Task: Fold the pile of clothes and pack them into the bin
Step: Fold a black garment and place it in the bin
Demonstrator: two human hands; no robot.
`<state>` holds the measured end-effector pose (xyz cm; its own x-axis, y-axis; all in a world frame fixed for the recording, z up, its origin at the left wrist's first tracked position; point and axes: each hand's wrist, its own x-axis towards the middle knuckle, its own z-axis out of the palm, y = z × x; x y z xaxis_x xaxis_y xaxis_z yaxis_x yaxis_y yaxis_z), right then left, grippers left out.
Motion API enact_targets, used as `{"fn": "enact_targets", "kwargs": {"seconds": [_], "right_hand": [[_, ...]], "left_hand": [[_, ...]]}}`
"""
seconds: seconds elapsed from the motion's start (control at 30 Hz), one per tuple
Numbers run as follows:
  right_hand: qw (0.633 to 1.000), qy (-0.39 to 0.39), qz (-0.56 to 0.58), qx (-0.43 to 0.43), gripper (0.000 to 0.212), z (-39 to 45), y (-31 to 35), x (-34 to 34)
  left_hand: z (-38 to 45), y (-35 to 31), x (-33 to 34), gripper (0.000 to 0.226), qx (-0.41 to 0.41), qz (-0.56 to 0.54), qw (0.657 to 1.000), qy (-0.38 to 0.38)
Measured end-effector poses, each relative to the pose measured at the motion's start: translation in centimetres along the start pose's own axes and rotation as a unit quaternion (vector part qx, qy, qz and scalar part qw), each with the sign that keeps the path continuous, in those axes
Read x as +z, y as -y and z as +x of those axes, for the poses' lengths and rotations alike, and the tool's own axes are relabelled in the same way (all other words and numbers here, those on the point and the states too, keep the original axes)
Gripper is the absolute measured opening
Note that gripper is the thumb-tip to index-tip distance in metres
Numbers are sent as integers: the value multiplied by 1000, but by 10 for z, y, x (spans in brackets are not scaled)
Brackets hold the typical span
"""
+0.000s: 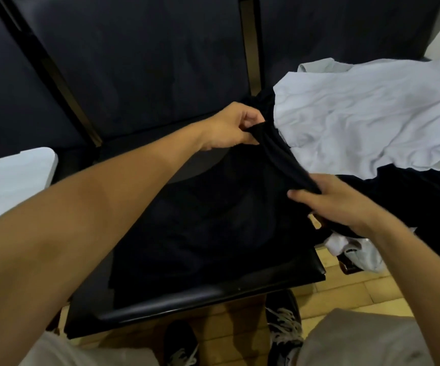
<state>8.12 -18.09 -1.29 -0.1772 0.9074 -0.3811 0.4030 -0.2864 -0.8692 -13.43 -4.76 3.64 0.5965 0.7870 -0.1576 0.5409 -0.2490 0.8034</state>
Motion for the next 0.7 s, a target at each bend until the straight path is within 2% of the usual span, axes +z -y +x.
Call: {"fn": "enact_targets", "kwargs": {"seconds": [0.1, 0.2, 0.3, 0.37, 0.43, 0.53, 0.57, 0.63, 0.7], "right_hand": [[994, -85, 68, 2, 17, -4, 15, -17], [981, -87, 166, -40, 19, -10, 37, -14], [978, -31, 186, -85, 13, -14, 62, 19], [979, 6, 162, -121, 9, -12, 73, 56], [974, 78, 163, -138, 9, -10, 78, 100], [955, 249, 145, -74, 19, -11, 84, 143], [949, 282, 132, -54, 20, -10, 85, 148], [962, 241, 125, -41, 19, -3, 81, 147], [990, 126, 47, -40, 13, 9, 69, 136]], "left_hand": [[5, -6, -6, 14, 17, 32, 999, -30], [4, -12, -12, 8, 22, 47, 996, -71], [-18, -8, -31, 11, -15, 77, 993, -87], [-45, 6, -49, 22, -38, 113, 989, -82], [-82, 31, -69, 37, -53, 151, 984, -75], [-139, 74, -96, 61, -112, 237, 965, -3], [-154, 86, -100, 64, -145, 268, 952, 16], [-168, 101, -97, 64, -162, 289, 944, -3], [-162, 100, -77, 57, -108, 295, 949, -20]]}}
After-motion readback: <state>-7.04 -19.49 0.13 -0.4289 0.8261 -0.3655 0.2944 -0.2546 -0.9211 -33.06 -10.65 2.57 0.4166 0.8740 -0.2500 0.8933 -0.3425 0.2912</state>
